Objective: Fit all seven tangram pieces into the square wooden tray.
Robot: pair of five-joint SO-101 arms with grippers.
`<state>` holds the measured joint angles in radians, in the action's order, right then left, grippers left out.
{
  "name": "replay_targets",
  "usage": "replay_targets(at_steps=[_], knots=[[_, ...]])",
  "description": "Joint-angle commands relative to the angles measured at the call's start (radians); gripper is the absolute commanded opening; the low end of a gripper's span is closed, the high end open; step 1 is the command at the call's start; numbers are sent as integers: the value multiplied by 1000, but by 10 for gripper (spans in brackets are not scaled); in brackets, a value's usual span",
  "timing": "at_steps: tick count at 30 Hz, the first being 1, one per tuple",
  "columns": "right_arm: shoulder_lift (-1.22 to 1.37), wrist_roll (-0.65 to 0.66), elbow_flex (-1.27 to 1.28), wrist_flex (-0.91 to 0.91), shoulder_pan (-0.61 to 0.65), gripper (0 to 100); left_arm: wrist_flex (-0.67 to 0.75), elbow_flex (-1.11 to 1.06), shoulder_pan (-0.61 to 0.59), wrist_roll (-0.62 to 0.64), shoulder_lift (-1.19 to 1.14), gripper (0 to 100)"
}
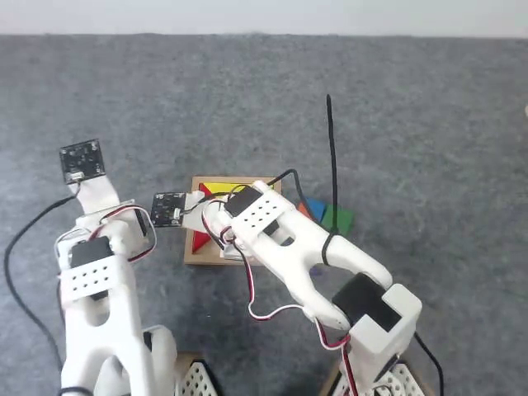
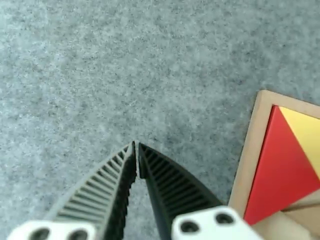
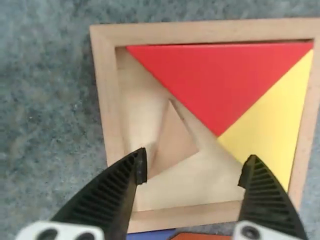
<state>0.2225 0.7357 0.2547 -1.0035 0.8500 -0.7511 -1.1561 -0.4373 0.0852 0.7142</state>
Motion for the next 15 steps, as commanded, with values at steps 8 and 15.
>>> replay_targets(at_steps=[8, 15], knots=[[-263, -210, 103, -2, -39, 2, 8, 48, -3, 11, 31, 14], [-171, -287, 253, 251, -111, 8, 11, 45, 0, 11, 29, 14]])
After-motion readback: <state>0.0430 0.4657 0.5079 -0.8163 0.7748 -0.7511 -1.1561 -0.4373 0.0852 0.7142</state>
